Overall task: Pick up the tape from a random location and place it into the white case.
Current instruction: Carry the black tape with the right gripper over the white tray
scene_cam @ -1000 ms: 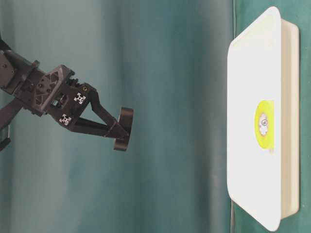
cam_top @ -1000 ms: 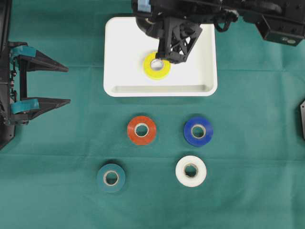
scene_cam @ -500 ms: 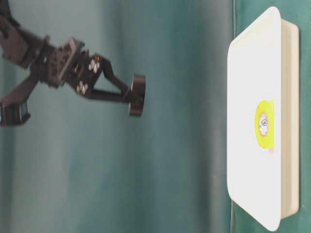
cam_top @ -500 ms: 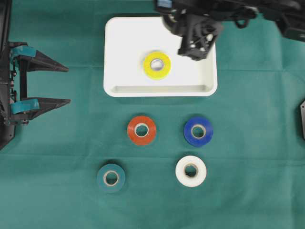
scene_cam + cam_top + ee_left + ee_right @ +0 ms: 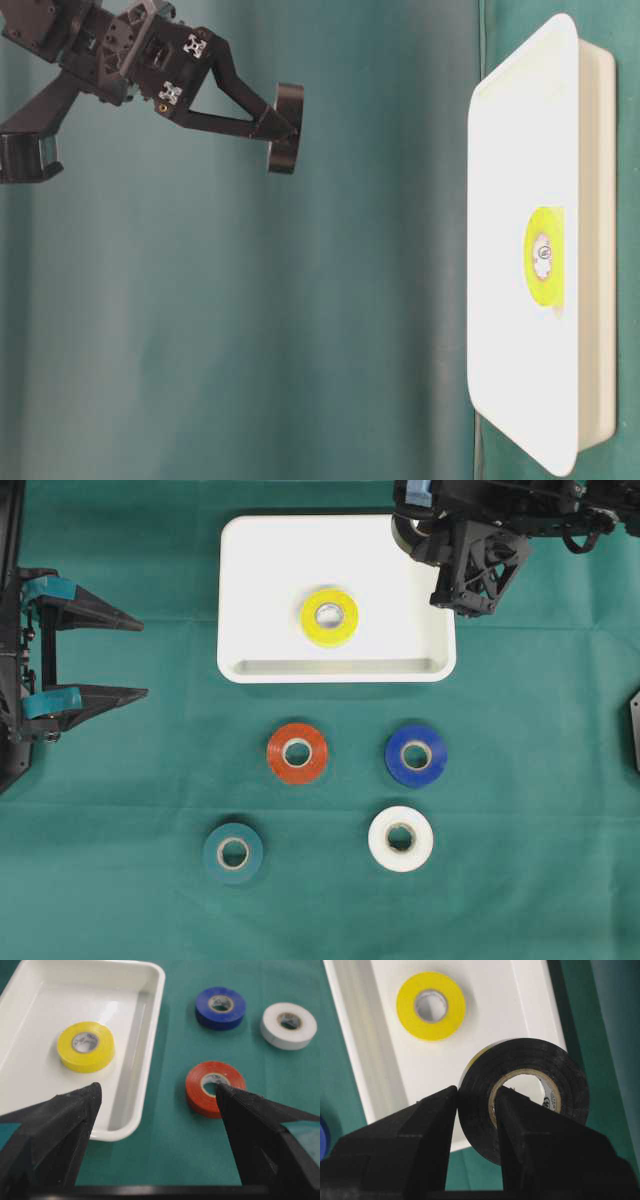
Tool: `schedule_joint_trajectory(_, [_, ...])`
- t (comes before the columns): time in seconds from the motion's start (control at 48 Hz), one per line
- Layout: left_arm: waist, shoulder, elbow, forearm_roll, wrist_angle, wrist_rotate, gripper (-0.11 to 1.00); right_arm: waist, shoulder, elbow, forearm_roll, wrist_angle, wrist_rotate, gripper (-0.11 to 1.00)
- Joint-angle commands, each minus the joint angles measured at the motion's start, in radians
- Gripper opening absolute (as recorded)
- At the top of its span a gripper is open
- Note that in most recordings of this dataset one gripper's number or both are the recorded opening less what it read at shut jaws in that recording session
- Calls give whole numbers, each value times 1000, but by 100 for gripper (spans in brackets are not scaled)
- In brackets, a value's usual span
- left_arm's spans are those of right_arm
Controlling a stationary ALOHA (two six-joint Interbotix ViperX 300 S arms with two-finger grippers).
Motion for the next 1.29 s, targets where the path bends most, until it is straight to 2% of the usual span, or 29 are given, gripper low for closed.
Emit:
schedule_joint_trajectory(0.0, [0, 6, -14, 0, -9, -2, 96, 2, -25, -11, -2, -21, 2, 26])
schedule_joint_trajectory(1.271, [0, 6, -14, 0, -9, -2, 96, 2, -23, -9, -2, -41, 2, 26])
